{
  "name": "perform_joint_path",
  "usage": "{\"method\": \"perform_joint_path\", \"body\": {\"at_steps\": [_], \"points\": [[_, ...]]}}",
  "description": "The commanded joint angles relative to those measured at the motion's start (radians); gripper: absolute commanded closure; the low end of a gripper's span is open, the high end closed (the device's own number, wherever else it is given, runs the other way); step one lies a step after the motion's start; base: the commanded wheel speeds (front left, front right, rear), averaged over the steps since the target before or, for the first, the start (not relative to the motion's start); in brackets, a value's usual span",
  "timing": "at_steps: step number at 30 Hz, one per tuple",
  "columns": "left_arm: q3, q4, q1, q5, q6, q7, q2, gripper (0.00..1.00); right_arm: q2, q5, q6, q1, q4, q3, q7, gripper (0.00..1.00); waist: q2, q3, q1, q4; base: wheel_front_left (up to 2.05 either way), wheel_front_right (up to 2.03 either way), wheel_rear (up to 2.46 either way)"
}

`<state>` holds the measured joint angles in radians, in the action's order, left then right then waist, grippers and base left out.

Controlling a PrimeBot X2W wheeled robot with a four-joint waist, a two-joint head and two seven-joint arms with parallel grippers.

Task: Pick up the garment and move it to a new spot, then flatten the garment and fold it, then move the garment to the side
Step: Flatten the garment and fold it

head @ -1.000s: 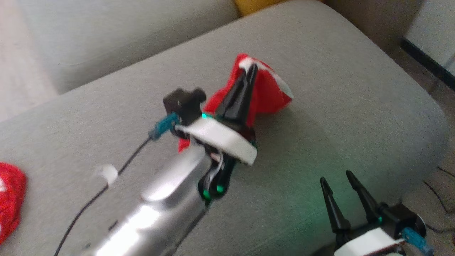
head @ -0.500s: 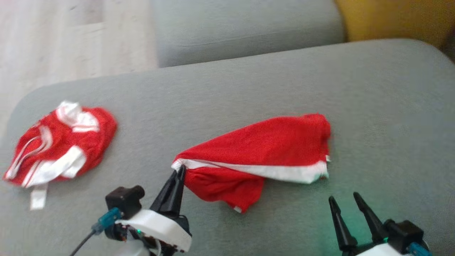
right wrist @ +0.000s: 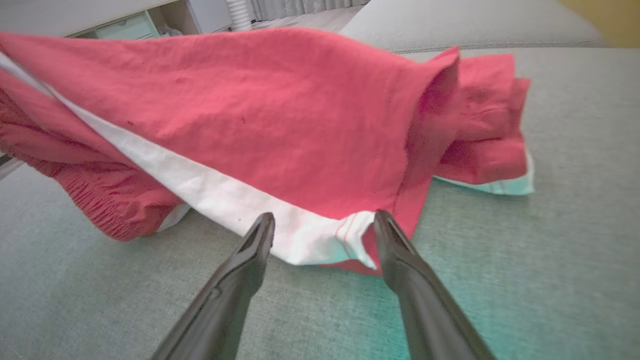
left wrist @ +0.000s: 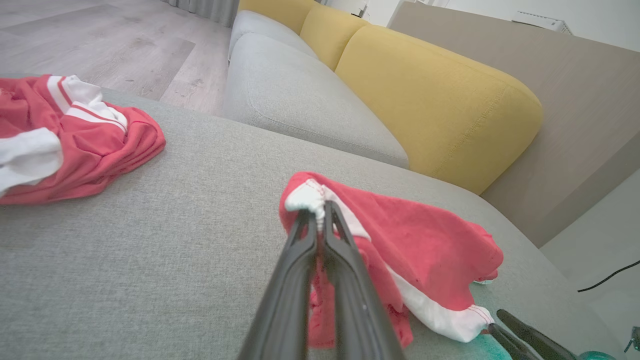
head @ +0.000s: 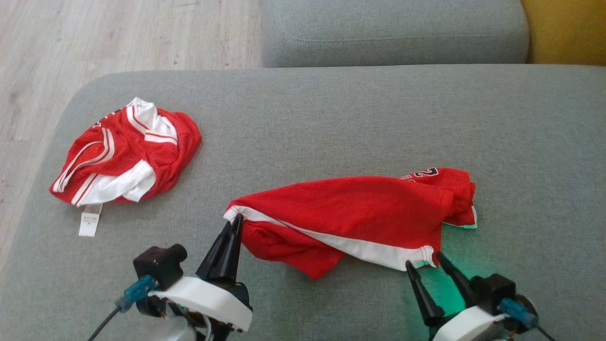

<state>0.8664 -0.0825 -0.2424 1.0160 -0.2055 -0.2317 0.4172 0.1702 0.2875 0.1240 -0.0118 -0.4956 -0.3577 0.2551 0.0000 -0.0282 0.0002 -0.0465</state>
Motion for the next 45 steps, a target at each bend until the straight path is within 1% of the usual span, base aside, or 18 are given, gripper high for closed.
{"method": "perform_joint_path", "body": {"at_steps": [1, 2, 3, 5, 8, 9, 10, 11, 16, 20, 25, 30, 32, 34, 38, 42, 44, 45], "points": [[-0.048, 0.031, -0.059, -0.012, 0.003, -0.015, 0.009, 1.0, 0.003, -0.005, 0.007, -0.035, 0.009, -0.029, 0.007, 0.07, 0.0, -0.004, -0.0002, -0.003, 0.0, 0.0, 0.0], [-0.047, 0.029, -0.061, -0.012, 0.004, -0.015, 0.007, 1.0, 0.0, -0.002, 0.007, -0.043, -0.006, -0.039, 0.007, 0.26, 0.0, -0.005, -0.0002, -0.005, 0.0, 0.0, 0.0], [-0.046, 0.028, -0.064, -0.013, 0.006, -0.015, 0.005, 1.0, -0.002, -0.001, 0.007, -0.051, -0.023, -0.045, 0.007, 0.39, 0.0, -0.007, -0.0002, -0.008, 0.0, 0.0, 0.0], [-0.044, 0.026, -0.068, -0.014, 0.007, -0.014, 0.002, 1.0, -0.005, 0.005, 0.007, -0.064, -0.049, -0.053, 0.007, 0.4, 0.0, -0.01, -0.0002, -0.011, 0.0, 0.0, 0.0], [-0.045, 0.024, -0.072, -0.014, 0.008, -0.014, 0.0, 1.0, -0.006, 0.009, 0.007, -0.079, -0.071, -0.061, 0.007, 0.56, 0.0, -0.012, -0.0002, -0.011, 0.0, 0.0, 0.0], [-0.046, 0.024, -0.072, -0.013, 0.008, -0.015, 0.0, 1.0, -0.008, 0.013, 0.007, -0.083, -0.077, -0.059, 0.007, 0.69, 0.0, -0.012, -0.0002, -0.009, 0.0, 0.0, 0.0], [-0.046, 0.022, -0.072, -0.013, 0.008, -0.015, 0.0, 1.0, -0.009, 0.015, 0.007, -0.087, -0.085, -0.057, 0.007, 0.96, 0.0, -0.011, -0.0002, -0.008, 0.0, 0.0, 0.0], [-0.047, 0.021, -0.072, -0.013, 0.008, -0.015, 0.0, 1.0, -0.011, 0.014, 0.007, -0.094, -0.091, -0.056, 0.007, 1.0, 0.0, -0.01, -0.0002, -0.007, 0.0, 0.0, 0.0], [-0.049, 0.016, -0.074, -0.013, 0.012, -0.016, 0.0, 1.0, -0.017, -0.007, 0.007, -0.118, -0.108, -0.064, 0.007, 1.0, 0.0, -0.001, -0.0002, 0.004, 0.0, 0.0, 0.0], [-0.06, 0.024, -0.079, -0.021, 0.02, -0.02, 0.001, 1.0, -0.011, -0.026, 0.007, -0.114, -0.052, -0.031, 0.007, 1.0, 0.0, 0.022, -0.0002, 0.011, 0.0, 0.0, 0.0], [-0.099, 0.074, -0.11, -0.051, 0.037, -0.025, 0.008, 1.0, -0.002, -0.051, 0.007, -0.088, 0.153, 0.105, 0.007, 1.0, 0.0, 0.05, -0.0002, 0.028, 0.0, 0.0, 0.0], [-0.131, 0.161, -0.199, -0.099, 0.051, -0.024, 0.038, 1.0, 0.006, -0.069, 0.007, -0.113, 0.398, 0.251, 0.007, 1.0, 0.0, 0.074, -0.0002, 0.071, 0.0, 0.0, 0.0], [-0.143, 0.205, -0.256, -0.111, 0.061, -0.009, 0.049, 1.0, 0.022, -0.069, 0.007, -0.155, 0.475, 0.283, 0.007, 1.0, 0.0, 0.077, -0.0002, 0.089, 0.0, 0.0, 0.0], [-0.153, 0.237, -0.325, -0.12, 0.075, 0.019, 0.057, 1.0, 0.062, -0.081, 0.007, -0.214, 0.517, 0.287, 0.007, 1.0, 0.0, 0.078, -0.0002, 0.104, 0.0, 0.0, 0.0], [-0.151, 0.227, -0.485, -0.144, 0.109, 0.105, 0.062, 1.0, 0.141, -0.077, 0.007, -0.379, 0.502, 0.277, 0.007, 1.0, 0.0, 0.065, -0.0002, 0.125, 0.0, 0.0, 0.0], [-0.128, 0.128, -0.64, -0.153, 0.157, 0.182, 0.021, 1.0, 0.186, -0.044, 0.007, -0.554, 0.355, 0.266, -0.011, 1.0, 0.0, 0.022, -0.0002, 0.13, 0.0, 0.0, 0.0], [-0.123, 0.057, -0.723, -0.156, 0.185, 0.205, -0.01, 1.0, 0.205, -0.029, 0.007, -0.65, 0.281, 0.263, -0.021, 1.0, 0.0, -0.033, -0.0002, 0.128, 0.0, 0.0, 0.0], [-0.123, 0.057, -0.723, -0.156, 0.185, 0.205, -0.01, 1.0, 0.205, -0.029, 0.007, -0.65, 0.281, 0.263, -0.021, 1.0, 0.0, -0.033, -0.0002, 0.128, 0.0, 0.0, 0.0]]}}
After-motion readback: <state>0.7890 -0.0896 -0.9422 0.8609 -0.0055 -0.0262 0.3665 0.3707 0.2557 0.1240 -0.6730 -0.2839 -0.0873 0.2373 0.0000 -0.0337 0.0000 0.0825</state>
